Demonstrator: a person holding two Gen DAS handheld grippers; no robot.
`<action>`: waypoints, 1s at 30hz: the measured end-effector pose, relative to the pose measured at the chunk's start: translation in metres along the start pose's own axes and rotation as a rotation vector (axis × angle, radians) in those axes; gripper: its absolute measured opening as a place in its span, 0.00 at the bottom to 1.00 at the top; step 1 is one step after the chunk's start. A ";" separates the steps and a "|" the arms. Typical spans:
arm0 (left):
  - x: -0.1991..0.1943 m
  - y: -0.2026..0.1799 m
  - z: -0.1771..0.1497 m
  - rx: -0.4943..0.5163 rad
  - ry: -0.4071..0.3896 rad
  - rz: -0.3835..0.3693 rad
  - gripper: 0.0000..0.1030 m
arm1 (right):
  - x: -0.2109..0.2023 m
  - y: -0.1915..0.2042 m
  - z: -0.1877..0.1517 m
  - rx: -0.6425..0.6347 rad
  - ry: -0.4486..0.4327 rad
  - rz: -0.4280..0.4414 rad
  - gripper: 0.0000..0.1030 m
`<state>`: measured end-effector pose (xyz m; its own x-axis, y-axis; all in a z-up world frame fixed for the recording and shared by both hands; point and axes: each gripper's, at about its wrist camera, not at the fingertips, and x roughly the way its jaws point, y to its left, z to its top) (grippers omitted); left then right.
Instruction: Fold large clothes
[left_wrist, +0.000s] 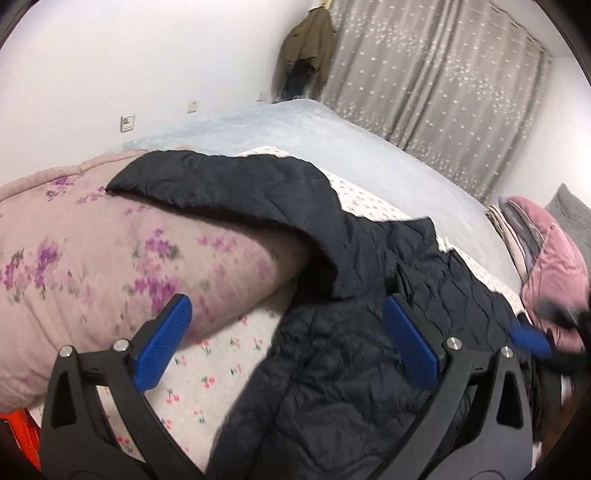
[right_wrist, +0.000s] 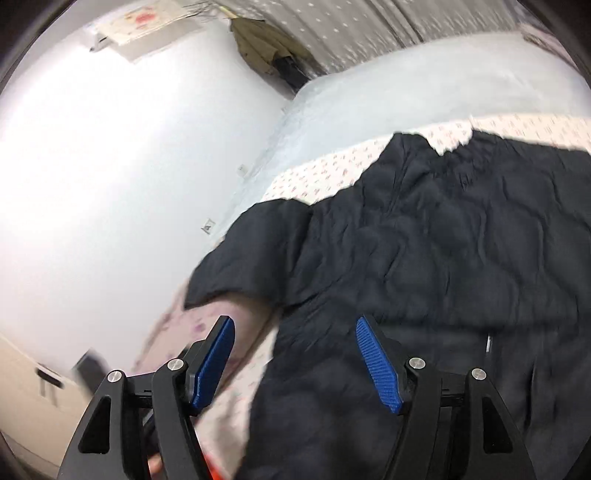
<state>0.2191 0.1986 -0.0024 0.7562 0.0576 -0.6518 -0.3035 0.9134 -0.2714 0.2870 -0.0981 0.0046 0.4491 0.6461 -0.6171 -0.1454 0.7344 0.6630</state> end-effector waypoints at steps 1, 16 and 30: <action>0.004 0.002 0.007 -0.008 0.000 0.019 0.99 | -0.008 0.005 -0.009 0.020 0.008 0.008 0.68; 0.100 0.068 0.076 -0.342 0.067 0.072 0.99 | -0.016 -0.055 -0.079 0.136 -0.003 -0.085 0.76; 0.138 0.071 0.063 -0.557 0.098 0.063 0.14 | -0.021 -0.063 -0.087 0.151 -0.019 -0.046 0.76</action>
<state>0.3385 0.2971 -0.0672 0.6772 0.0432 -0.7345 -0.6264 0.5576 -0.5447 0.2099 -0.1401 -0.0610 0.4695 0.6070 -0.6412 0.0091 0.7228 0.6910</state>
